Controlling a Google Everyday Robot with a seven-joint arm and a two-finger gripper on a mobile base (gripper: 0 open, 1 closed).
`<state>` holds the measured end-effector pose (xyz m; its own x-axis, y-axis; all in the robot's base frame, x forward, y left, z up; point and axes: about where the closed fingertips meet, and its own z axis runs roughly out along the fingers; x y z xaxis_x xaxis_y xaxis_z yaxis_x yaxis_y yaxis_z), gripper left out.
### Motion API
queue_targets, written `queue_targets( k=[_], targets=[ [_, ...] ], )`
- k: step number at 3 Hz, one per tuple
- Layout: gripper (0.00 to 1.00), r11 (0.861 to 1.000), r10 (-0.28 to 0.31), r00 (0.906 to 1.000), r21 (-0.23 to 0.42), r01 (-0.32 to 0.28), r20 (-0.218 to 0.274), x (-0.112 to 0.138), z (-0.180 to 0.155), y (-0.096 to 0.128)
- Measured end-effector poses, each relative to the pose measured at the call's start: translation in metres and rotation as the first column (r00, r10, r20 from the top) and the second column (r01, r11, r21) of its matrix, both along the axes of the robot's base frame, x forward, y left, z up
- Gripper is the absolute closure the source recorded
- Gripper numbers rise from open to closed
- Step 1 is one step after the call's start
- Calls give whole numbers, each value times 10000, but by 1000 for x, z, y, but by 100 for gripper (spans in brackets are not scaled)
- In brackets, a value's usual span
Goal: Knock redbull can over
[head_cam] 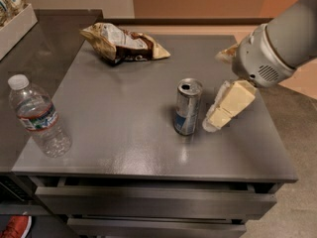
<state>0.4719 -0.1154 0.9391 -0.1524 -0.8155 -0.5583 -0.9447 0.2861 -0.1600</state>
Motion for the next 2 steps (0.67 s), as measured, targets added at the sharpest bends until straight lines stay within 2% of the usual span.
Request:
queue_targets(
  k=[2],
  targets=[
    [0, 9941, 523, 9985, 961, -505, -164, 7, -12, 43]
  ],
)
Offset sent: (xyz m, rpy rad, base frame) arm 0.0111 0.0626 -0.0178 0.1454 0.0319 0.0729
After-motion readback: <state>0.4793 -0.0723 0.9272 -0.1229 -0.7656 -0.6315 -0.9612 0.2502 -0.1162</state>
